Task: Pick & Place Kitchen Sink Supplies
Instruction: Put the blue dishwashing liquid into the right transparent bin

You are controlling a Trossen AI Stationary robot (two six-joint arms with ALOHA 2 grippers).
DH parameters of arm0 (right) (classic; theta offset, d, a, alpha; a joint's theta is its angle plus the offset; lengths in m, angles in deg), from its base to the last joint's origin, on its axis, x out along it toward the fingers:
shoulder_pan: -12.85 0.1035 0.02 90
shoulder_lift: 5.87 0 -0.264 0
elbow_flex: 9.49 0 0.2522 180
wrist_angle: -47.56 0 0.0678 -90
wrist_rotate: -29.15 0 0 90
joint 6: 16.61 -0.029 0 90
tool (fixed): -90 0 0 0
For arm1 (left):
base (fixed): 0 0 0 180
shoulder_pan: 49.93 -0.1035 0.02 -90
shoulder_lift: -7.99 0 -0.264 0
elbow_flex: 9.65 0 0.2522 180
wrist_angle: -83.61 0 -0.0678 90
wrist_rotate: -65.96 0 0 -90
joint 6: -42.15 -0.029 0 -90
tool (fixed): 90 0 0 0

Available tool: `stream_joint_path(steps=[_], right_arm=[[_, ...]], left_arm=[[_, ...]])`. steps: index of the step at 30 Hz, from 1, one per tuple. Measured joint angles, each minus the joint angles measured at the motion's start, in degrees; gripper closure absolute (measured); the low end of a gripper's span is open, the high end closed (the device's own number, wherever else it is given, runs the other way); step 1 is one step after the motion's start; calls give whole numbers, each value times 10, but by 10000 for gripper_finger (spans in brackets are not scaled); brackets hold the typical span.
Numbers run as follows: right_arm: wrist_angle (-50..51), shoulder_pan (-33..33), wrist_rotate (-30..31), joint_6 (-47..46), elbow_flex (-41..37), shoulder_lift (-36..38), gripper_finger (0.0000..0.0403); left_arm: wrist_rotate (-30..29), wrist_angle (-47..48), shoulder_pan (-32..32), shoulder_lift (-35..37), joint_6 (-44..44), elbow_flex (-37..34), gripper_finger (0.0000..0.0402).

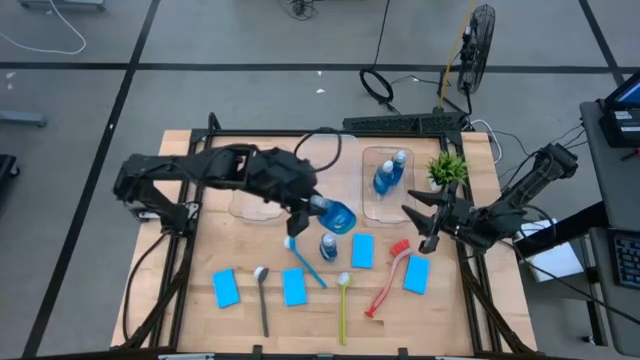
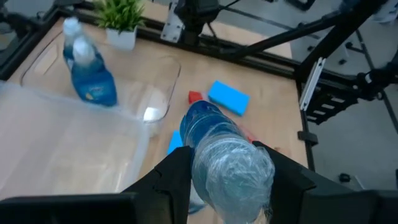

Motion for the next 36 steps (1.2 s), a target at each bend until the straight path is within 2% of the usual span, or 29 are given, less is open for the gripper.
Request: stream_joint_path(steps=[2,10,17,24,30,36], right_arm=[[1,0,-3,-2,0,0,204],[10,-25,-84,-4,0,6,173],[100,-67,-170,-46,0,45,157],[216,-127,-284,-121,0,91,144],[244,-187,-383,-159,1,120,137],[262,-258,-491,-224,1,119,137]], left_arm=[[8,1,-4,-14,-8,19,255],[18,-1,-9,-81,-49,107,255],[22,-4,-9,-136,-65,169,255],[23,-38,-9,-171,-66,193,255],[23,-57,-11,-183,-69,195,255],[22,-64,-11,-187,-105,195,255]])
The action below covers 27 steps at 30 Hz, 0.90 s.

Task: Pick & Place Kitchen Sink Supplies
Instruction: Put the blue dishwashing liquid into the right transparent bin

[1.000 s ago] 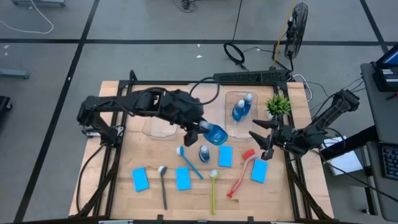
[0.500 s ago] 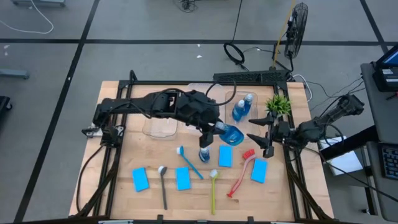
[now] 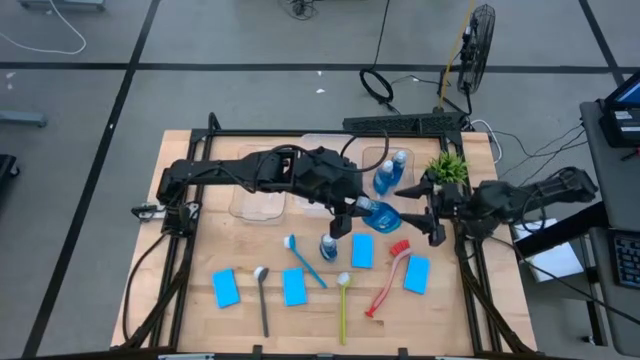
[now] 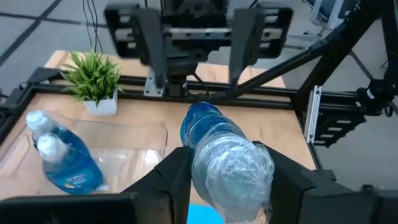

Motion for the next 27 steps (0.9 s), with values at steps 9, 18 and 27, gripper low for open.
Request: stream_joint_path(steps=[9,18,27], right_arm=[[18,-94,-123,-56,19,-31,137],[119,-143,-227,-64,102,-102,137],[137,-178,-320,-63,164,-180,137]], left_arm=[[-4,2,-1,-2,-34,0,255],[-11,22,-1,-5,-36,0,255],[-11,27,-1,-5,-41,-1,255]])
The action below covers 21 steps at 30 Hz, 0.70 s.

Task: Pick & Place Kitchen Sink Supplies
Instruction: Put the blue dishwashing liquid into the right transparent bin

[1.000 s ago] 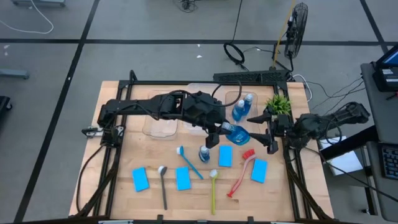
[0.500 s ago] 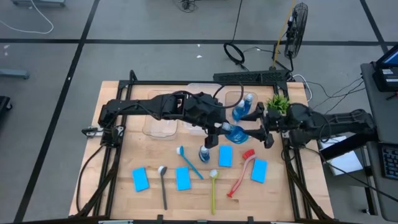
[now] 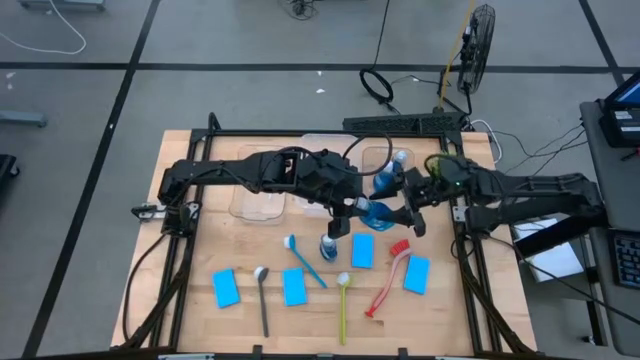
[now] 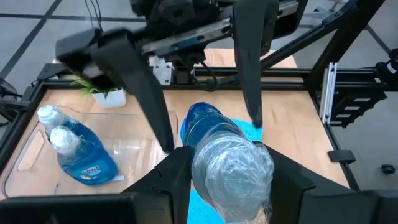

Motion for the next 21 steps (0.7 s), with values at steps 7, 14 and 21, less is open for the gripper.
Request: stream_joint_path(steps=[7,14,21], right_arm=[[9,-14,-41,0,28,-32,138],[29,-15,-60,0,47,-55,138],[47,-15,-61,2,48,-73,138]], left_arm=[[0,10,0,0,-2,-10,255],[2,8,-3,0,0,-12,255],[2,6,-3,0,0,-12,255]])
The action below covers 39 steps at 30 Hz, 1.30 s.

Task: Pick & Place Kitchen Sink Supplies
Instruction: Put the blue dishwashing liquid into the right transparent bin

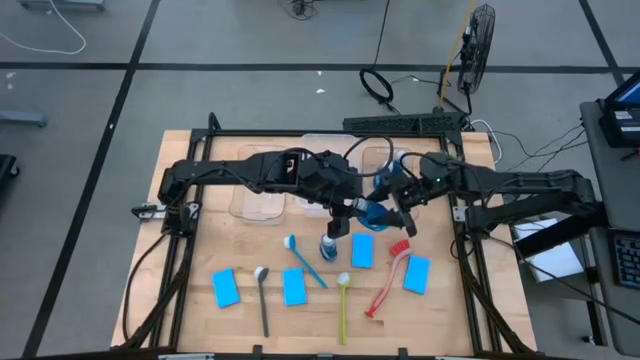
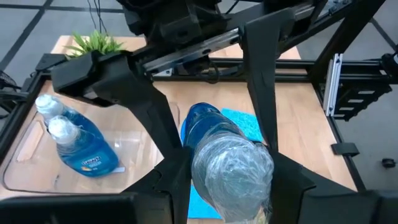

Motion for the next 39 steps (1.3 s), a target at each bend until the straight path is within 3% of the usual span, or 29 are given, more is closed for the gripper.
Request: stream_joint_path(steps=[14,30,39], right_arm=[[21,0,-2,0,0,-2,172],[45,0,-13,7,0,-2,176],[45,0,-11,29,0,-2,224]], left_arm=[[20,-11,-1,-25,7,0,255],[24,-6,-4,-24,11,0,255],[25,-10,-4,-24,13,0,255]])
